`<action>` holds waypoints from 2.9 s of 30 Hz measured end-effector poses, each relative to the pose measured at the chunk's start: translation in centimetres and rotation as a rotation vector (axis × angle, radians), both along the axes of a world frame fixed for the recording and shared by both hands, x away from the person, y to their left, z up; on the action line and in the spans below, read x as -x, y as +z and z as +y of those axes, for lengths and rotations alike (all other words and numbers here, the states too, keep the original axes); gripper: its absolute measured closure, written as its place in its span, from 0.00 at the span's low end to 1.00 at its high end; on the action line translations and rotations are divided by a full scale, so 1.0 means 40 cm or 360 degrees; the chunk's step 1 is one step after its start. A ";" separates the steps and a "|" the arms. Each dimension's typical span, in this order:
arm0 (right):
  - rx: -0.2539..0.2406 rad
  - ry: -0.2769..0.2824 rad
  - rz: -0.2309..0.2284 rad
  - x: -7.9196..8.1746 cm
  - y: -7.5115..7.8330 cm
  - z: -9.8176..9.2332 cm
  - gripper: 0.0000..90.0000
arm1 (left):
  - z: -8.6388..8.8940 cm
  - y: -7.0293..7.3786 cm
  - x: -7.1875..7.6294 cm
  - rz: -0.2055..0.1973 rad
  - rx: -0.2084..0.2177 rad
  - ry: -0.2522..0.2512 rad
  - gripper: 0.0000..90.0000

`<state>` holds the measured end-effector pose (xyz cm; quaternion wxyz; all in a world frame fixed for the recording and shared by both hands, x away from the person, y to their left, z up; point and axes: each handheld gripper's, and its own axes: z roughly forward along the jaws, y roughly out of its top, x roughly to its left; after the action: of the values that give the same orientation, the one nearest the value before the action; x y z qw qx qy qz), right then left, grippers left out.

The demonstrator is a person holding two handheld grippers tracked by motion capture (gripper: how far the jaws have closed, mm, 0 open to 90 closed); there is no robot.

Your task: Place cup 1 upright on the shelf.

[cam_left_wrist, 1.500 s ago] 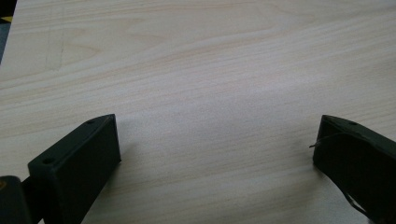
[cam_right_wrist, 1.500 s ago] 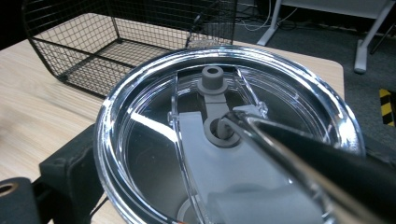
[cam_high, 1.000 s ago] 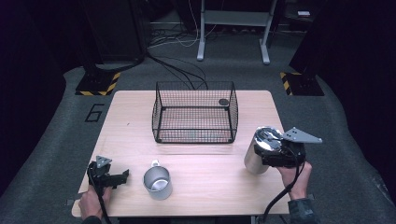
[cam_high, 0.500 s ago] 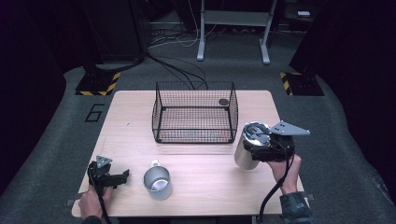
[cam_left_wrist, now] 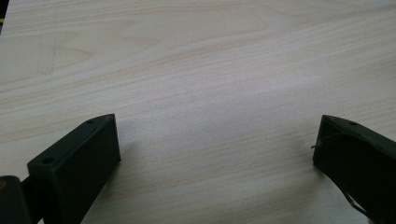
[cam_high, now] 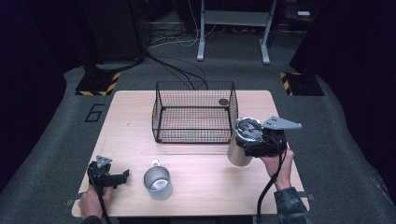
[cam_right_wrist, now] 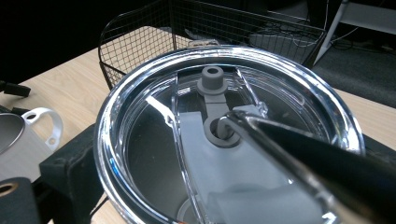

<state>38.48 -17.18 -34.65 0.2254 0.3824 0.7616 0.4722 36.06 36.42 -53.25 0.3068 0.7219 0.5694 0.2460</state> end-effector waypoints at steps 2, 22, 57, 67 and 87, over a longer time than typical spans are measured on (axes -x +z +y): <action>0.0003 0.0001 -0.0001 -0.001 0.001 0.002 0.04 | 0.000 0.001 0.000 0.0010 0.0008 -0.0001 0.01; 0.0028 0.0045 -0.0006 -0.042 0.038 0.054 0.04 | 0.000 0.001 0.000 0.0009 0.0001 -0.0004 0.00; -0.0006 0.0059 -0.0032 -0.123 0.104 0.117 0.04 | 0.000 0.001 0.000 0.0009 0.0004 -0.0001 0.00; -0.0015 0.0060 -0.0031 -0.147 0.120 0.135 0.04 | 0.000 0.001 0.000 0.0012 0.0009 0.0001 0.00; 0.0009 0.0057 -0.0051 -0.204 0.145 0.180 0.04 | 0.000 0.001 0.000 0.0012 0.0008 0.0001 0.00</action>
<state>46.63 -9.98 -28.84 0.2302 0.3605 0.7659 0.4800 36.05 36.41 -53.23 0.3064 0.7218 0.5714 0.2419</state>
